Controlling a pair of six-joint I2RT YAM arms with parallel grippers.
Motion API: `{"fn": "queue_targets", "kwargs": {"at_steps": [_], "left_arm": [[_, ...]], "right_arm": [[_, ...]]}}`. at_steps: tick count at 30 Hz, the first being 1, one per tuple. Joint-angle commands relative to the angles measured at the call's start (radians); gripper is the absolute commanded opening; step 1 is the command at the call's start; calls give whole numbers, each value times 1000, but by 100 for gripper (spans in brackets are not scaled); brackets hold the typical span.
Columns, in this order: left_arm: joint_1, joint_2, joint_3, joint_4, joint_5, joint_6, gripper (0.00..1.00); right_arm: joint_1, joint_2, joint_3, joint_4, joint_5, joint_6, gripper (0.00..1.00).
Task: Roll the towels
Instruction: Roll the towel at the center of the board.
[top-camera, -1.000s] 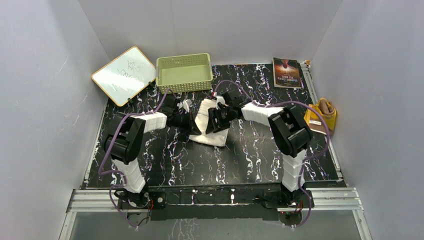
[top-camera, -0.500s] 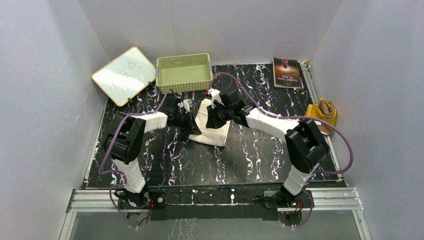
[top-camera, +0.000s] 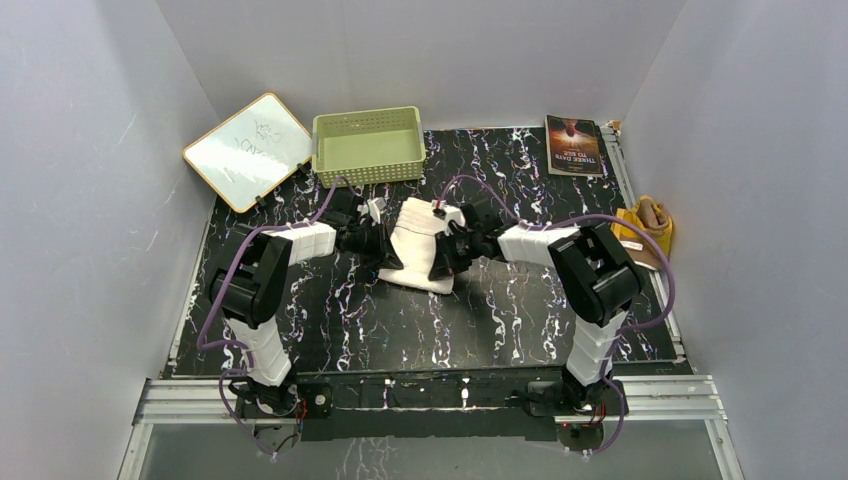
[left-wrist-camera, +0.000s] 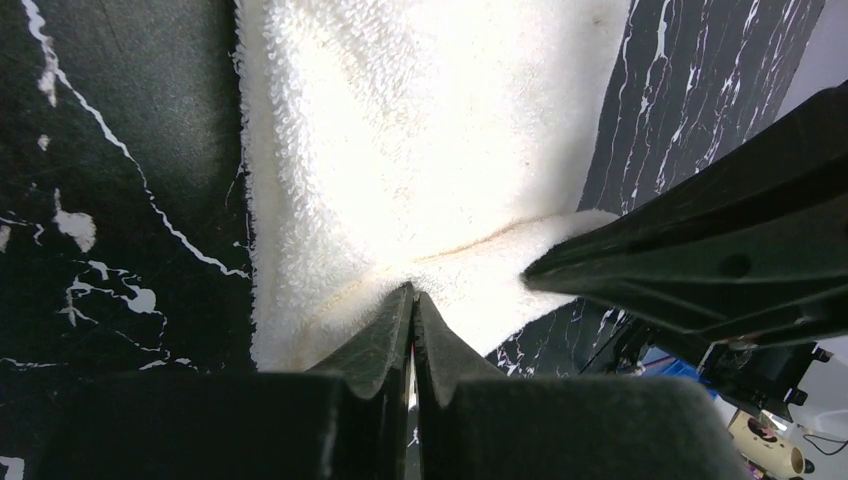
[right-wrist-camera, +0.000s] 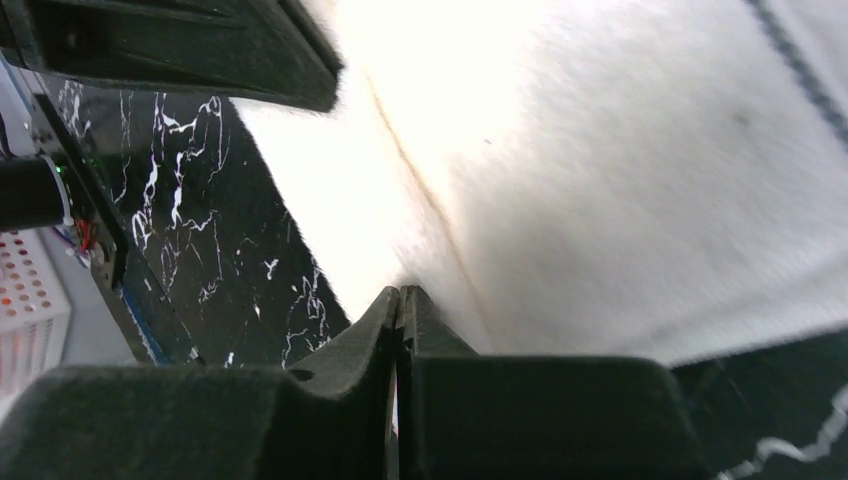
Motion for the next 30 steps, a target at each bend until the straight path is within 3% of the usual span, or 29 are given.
{"fn": "queue_targets", "kwargs": {"at_steps": [1, 5, 8, 9, 11, 13, 21, 30], "left_arm": [[3, 29, -10, -92, -125, 50, 0], [2, 37, -2, -97, -128, 54, 0], [2, 32, 6, -106, -133, 59, 0], [2, 29, 9, -111, -135, 60, 0], [2, 30, 15, -114, -136, 62, 0], [2, 32, 17, -117, -135, 64, 0], [2, 41, 29, -125, -120, 69, 0], [2, 56, 58, -158, -110, 92, 0]], "right_arm": [[-54, -72, -93, 47, 43, 12, 0], [-25, -107, -50, -49, 151, -16, 0], [72, -238, 14, -92, 352, -90, 0], [113, -278, 25, -91, 436, -122, 15], [199, -346, 23, -58, 579, -205, 56], [277, -392, -10, 2, 639, -323, 69], [453, -311, -67, 83, 819, -561, 64], [462, -162, -35, 115, 803, -627, 58]]}}
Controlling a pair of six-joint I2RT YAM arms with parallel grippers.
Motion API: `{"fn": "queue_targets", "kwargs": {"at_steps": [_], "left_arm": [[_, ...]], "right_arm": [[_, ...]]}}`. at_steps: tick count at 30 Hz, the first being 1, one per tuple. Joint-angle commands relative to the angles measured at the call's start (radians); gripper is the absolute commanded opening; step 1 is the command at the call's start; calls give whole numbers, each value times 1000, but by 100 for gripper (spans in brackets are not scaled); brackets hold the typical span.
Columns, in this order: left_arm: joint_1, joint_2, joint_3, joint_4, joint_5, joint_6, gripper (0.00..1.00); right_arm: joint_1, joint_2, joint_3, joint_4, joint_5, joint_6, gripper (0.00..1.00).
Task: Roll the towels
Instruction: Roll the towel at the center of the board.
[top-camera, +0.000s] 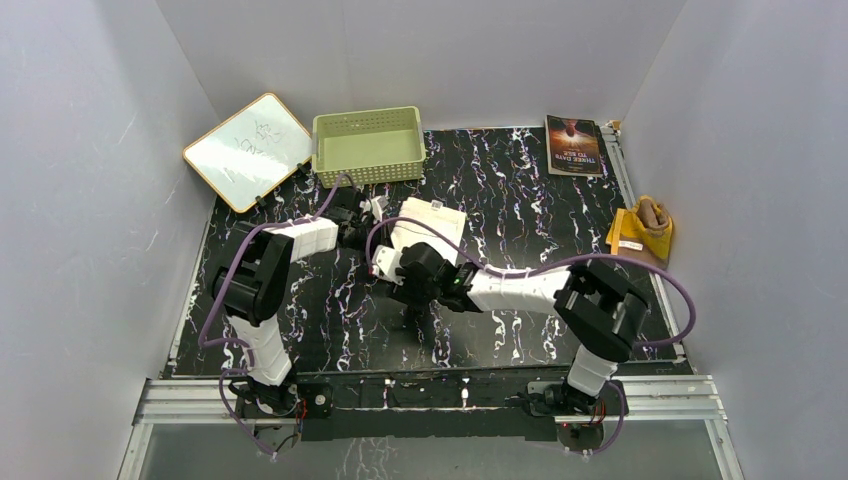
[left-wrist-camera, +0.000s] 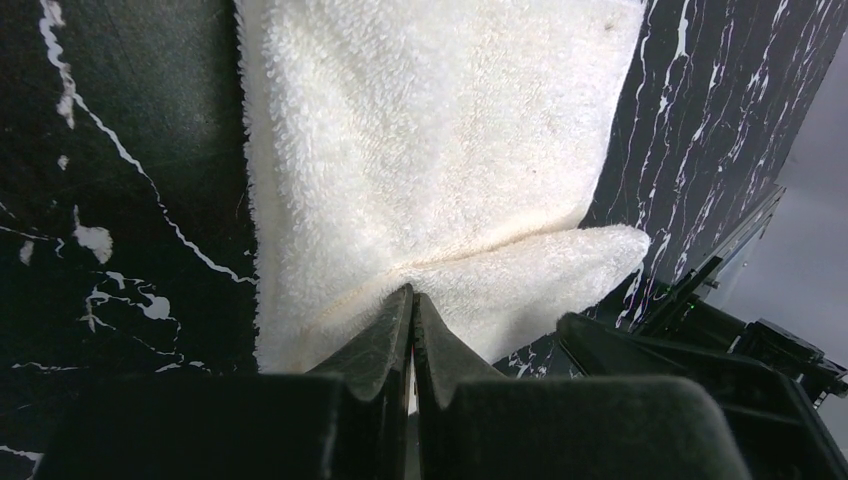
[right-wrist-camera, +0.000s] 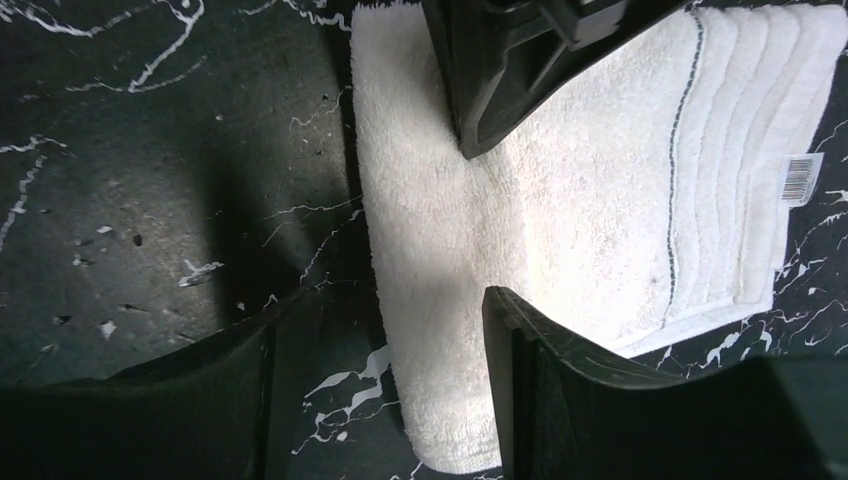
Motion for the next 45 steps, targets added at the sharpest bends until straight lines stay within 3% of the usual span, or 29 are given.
{"fn": "queue_targets", "kwargs": {"at_steps": [1, 14, 22, 23, 31, 41, 45], "left_arm": [[7, 36, 8, -89, -89, 54, 0], [7, 51, 24, -98, -53, 73, 0], [29, 25, 59, -146, -62, 98, 0], [45, 10, 65, -148, -58, 95, 0], [155, -169, 91, -189, -65, 80, 48], [157, -333, -2, -161, -17, 78, 56], [158, -351, -19, -159, 7, 84, 56]], "right_arm": [[0, 28, 30, 67, 33, -68, 57], [-14, 138, 13, 53, 26, -41, 37], [-23, 189, 84, -54, 30, 42, 0], [-23, 176, 91, -70, 14, 73, 0], [-41, -24, 90, -89, -242, 309, 0], [-249, 145, 256, -211, -786, 504, 0], [-290, 249, 333, -235, -926, 554, 0]]}}
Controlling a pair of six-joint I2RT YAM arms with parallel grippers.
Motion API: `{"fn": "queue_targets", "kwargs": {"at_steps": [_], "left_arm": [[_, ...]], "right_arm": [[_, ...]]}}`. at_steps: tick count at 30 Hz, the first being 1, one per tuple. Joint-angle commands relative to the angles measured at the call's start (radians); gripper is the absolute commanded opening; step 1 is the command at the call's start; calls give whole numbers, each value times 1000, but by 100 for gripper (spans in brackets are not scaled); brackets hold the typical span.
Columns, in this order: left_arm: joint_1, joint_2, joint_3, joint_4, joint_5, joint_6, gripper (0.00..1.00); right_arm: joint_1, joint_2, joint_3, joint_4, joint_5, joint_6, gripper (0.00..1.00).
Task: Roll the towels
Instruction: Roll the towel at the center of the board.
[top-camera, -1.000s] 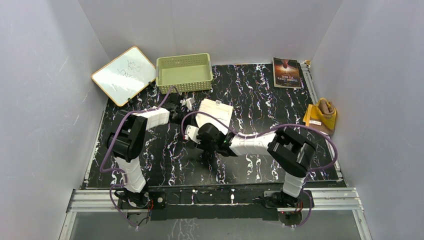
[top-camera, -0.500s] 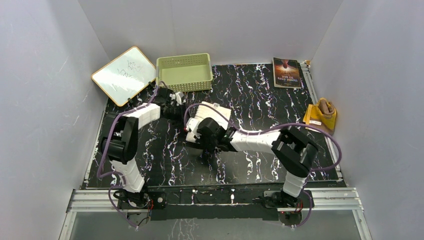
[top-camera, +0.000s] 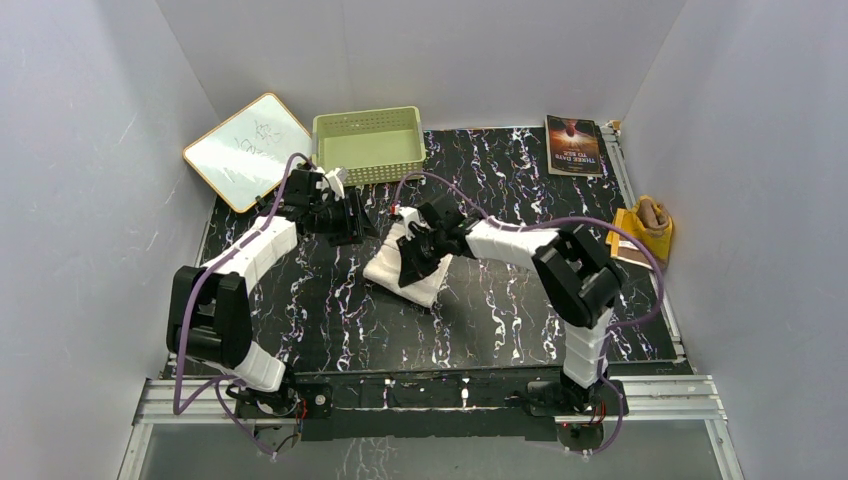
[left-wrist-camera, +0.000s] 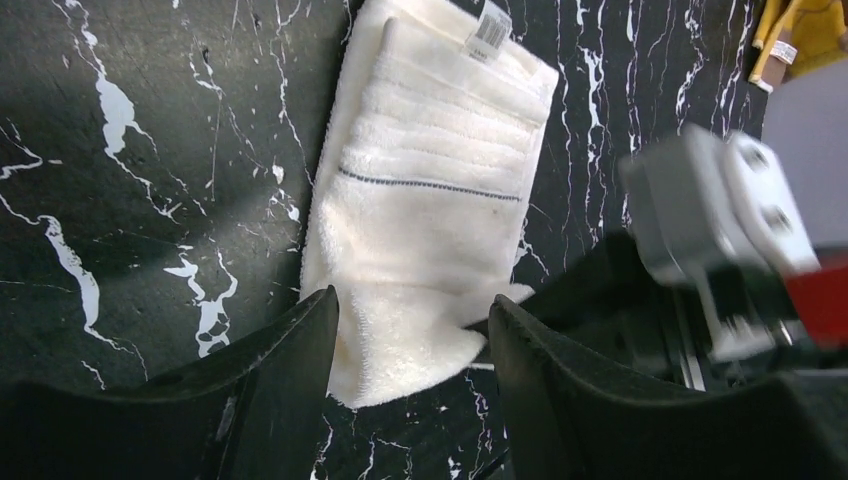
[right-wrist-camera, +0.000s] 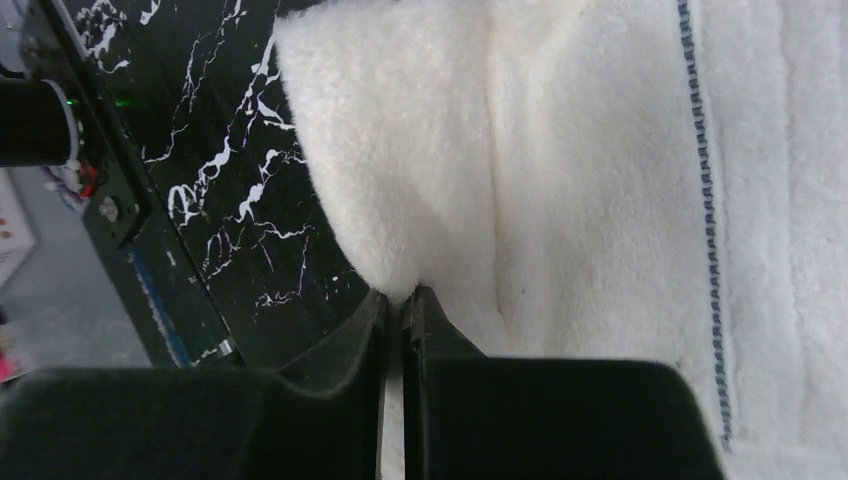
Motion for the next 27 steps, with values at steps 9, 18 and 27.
{"fn": "queue_targets", "kwargs": {"at_steps": [9, 18, 27], "left_arm": [[-2, -44, -62, 35, 103, -33, 56], [-10, -26, -121, 130, 156, -105, 56], [-70, 39, -151, 258, 191, -194, 55]], "right_arm": [[-118, 201, 132, 94, -421, 256, 0], [-203, 307, 123, 103, -457, 322, 0], [-231, 406, 100, 175, -498, 419, 0]]}}
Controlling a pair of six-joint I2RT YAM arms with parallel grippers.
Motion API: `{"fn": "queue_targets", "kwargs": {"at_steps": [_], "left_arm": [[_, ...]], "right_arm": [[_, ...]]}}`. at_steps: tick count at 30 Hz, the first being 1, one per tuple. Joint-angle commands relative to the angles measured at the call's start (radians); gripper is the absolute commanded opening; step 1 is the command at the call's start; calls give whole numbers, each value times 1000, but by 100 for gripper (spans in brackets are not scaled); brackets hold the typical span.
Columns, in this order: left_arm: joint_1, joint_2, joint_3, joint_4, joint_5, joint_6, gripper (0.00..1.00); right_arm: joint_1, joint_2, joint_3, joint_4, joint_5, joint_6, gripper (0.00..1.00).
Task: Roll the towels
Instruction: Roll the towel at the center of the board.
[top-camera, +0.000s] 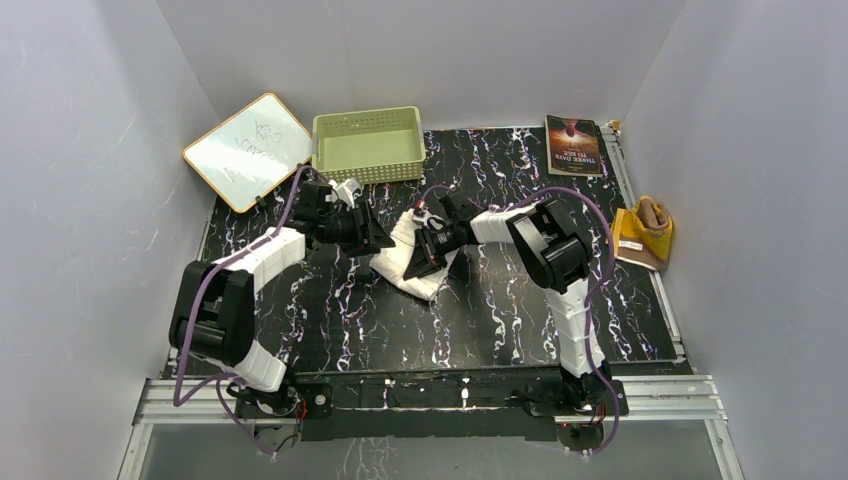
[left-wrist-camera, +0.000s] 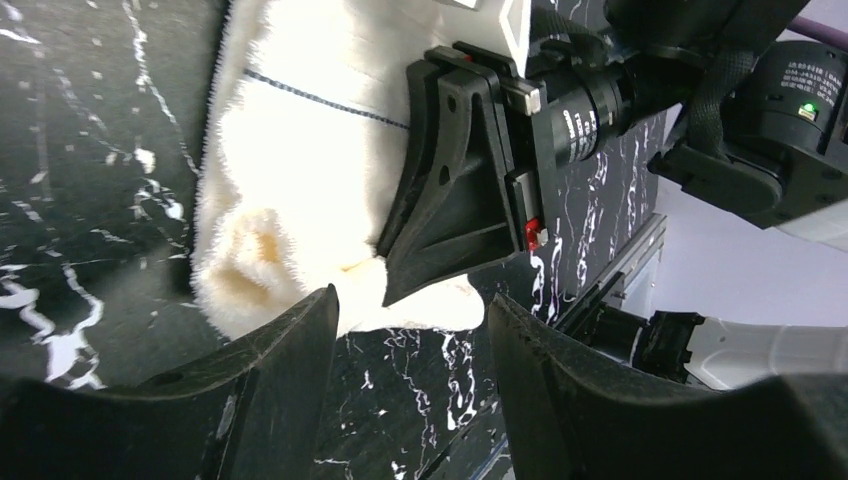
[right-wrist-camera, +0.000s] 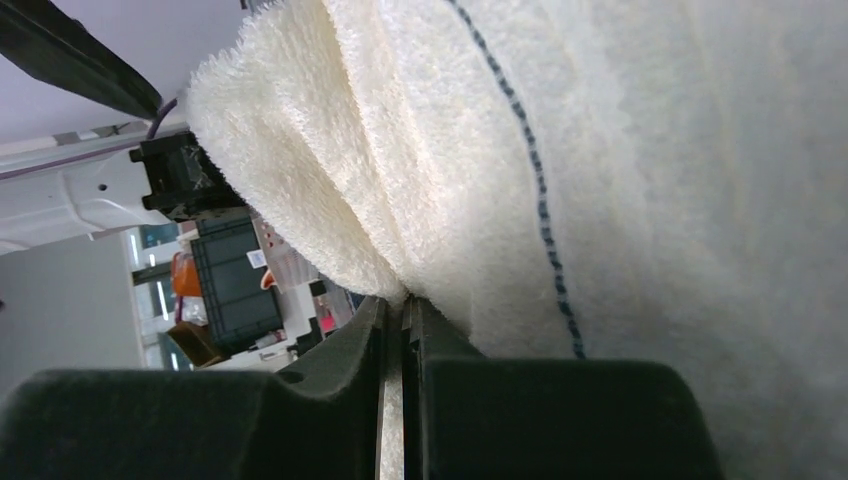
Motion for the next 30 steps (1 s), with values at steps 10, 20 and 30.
{"fn": "queue_targets", "kwargs": {"at_steps": [10, 20, 30], "left_arm": [[-63, 151, -42, 199, -11, -138, 53], [-65, 279, -11, 210, -128, -112, 51], [-87, 366, -48, 165, -170, -66, 48]], "right_arm": [[-44, 65, -35, 86, 8, 97, 0], [-51, -9, -25, 16, 149, 9, 20], [-37, -324, -76, -118, 533, -238, 45]]}}
